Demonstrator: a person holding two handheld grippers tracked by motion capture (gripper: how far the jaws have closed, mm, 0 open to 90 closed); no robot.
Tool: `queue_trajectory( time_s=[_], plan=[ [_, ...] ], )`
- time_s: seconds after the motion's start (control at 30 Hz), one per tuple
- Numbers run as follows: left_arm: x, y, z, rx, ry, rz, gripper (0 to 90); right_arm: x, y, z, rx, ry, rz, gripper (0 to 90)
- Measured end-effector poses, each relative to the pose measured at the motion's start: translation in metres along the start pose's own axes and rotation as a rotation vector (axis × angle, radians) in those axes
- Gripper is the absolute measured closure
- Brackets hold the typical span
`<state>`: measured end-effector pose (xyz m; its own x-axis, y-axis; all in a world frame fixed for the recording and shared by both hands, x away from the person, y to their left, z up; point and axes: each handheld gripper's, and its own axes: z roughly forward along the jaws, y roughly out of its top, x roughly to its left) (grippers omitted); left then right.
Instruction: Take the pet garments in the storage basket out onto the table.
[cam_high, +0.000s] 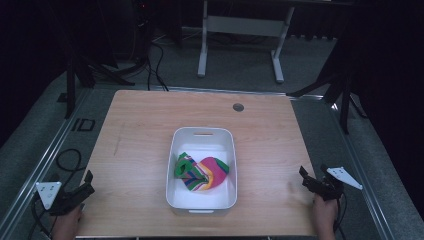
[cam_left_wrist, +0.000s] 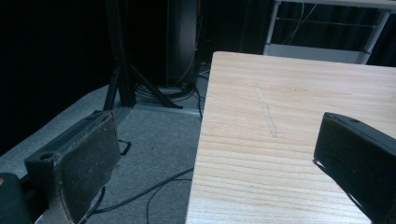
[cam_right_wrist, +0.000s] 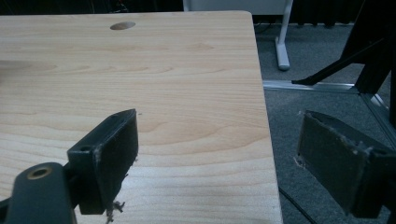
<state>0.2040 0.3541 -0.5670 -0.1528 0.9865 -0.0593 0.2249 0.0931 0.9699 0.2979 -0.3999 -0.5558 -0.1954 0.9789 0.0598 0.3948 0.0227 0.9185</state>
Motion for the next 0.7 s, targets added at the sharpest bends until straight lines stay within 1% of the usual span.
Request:
queue_trajectory(
  time_s=[0.1, 0.33, 0.4, 0.5, 0.57, 0.63, 0.7],
  plan=[
    [0.001, 0.0, 0.0, -0.001, -0.002, -0.011, 0.9, 0.0, 0.0, 0.001, 0.007, 0.003, 0.001, 12.5],
    [0.002, 0.0, 0.0, 0.002, -0.011, -0.013, 0.9, 0.0, 0.001, 0.002, 0.025, -0.001, 0.003, 13.7],
    [0.002, 0.0, 0.0, 0.004, -0.011, -0.014, 0.9, -0.001, 0.001, 0.003, 0.047, 0.02, 0.01, 13.7],
    [0.001, 0.0, 0.001, 0.004, -0.013, -0.013, 0.9, -0.006, 0.002, 0.005, 0.068, 0.073, 0.031, 13.7],
    [0.002, 0.0, 0.001, 0.005, -0.017, -0.017, 0.9, -0.009, 0.002, 0.005, 0.09, 0.09, 0.035, 13.7],
    [0.002, 0.0, 0.001, 0.003, -0.023, -0.023, 0.9, -0.011, 0.004, 0.005, 0.122, 0.098, 0.017, 13.7],
    [0.002, 0.0, 0.001, 0.006, -0.027, -0.016, 0.9, -0.013, 0.006, 0.004, 0.144, 0.115, 0.004, 13.7]
  ],
)
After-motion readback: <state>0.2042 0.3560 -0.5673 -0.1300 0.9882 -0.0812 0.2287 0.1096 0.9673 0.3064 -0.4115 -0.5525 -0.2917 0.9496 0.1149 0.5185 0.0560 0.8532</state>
